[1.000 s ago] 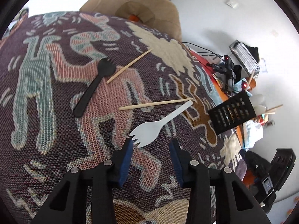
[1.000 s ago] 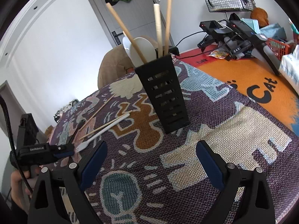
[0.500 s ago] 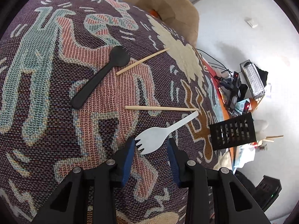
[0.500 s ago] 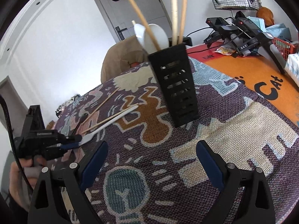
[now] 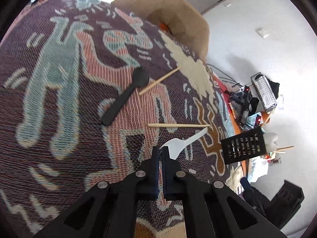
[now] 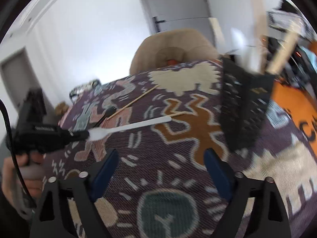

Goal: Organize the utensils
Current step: 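Lift the white fork with the left tool while the right tool grasps a wooden chopstick, then lift the wooden chopstick with the right tool and carry it toward the black holder, then lower the chopstick into the black holder and open the right tool, then lower the white plastic fork into the black holder and open the left tool, then move the left tool to a black plastic spork on the blanket and grasp it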

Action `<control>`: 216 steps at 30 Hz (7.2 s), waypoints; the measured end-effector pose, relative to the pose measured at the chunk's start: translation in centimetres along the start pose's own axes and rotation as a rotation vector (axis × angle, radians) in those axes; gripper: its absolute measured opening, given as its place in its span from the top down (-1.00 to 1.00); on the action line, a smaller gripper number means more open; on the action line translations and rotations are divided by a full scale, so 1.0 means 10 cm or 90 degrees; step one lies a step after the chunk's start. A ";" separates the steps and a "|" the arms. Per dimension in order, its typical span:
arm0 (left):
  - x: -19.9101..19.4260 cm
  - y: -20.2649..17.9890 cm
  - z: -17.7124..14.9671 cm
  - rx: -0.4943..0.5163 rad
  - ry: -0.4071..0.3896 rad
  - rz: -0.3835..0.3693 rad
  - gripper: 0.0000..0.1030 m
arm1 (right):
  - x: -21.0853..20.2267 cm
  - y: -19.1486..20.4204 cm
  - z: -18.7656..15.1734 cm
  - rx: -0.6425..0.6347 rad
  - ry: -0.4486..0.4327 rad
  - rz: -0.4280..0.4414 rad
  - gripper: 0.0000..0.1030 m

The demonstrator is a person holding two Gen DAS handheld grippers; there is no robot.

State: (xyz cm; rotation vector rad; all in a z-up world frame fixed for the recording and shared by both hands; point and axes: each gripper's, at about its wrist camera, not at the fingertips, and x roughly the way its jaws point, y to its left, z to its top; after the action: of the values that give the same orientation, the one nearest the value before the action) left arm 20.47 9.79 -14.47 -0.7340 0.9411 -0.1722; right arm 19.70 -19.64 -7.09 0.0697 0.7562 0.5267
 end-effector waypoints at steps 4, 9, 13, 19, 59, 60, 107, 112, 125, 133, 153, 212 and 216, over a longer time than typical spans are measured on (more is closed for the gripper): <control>-0.28 0.01 0.07 0.014 -0.037 -0.001 0.99 | 0.21 0.24 0.18 -0.068 0.022 0.014 -0.47; -0.58 0.06 0.16 0.022 -0.083 0.016 0.99 | 0.48 0.59 0.38 -0.183 0.060 0.042 -0.19; -0.80 0.13 0.21 0.024 -0.111 0.018 0.99 | 0.74 0.85 0.46 -0.269 0.103 0.042 -0.04; -1.12 0.24 0.27 0.021 -0.150 0.014 0.99 | 1.11 1.09 0.54 -0.361 0.156 0.026 0.09; -1.59 0.13 0.45 0.058 -0.209 0.037 0.99 | 0.31 0.76 1.22 -0.266 0.015 0.072 0.90; -1.60 0.05 0.45 0.071 -0.210 0.036 0.99 | 0.21 0.71 1.25 -0.259 0.004 0.074 0.90; -0.84 -2.38 0.28 0.368 -0.102 -0.008 0.99 | -1.59 -0.76 1.74 -0.127 -0.302 0.015 0.90; -0.77 -2.39 0.36 0.373 -0.092 -0.002 0.99 | -1.47 -0.80 1.62 -0.120 -0.310 0.031 0.90; -0.67 -2.57 0.41 0.424 -0.068 0.018 0.99 | -1.25 -0.88 1.39 -0.126 -0.260 0.039 0.90; -0.55 -2.86 0.33 0.482 -0.032 0.057 0.99 | -1.23 -0.90 1.25 -0.133 -0.253 0.048 0.90; -0.23 -3.52 0.18 0.613 0.047 0.195 0.99 | -1.86 -1.54 0.42 0.060 -0.291 -0.042 -0.29; -0.41 -1.86 0.28 0.352 -0.089 0.051 -0.76 | -0.84 -0.94 -0.17 0.155 -0.145 -0.018 -0.99; -0.46 -1.51 0.37 0.320 -0.090 0.077 -0.76 | -0.72 -0.75 -0.14 0.136 -0.133 -0.014 -0.98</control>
State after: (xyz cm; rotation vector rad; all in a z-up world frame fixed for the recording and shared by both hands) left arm 23.22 2.29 -0.33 -0.2214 0.7608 -0.2359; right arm 17.62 -29.82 -5.39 0.3101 0.6058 0.4081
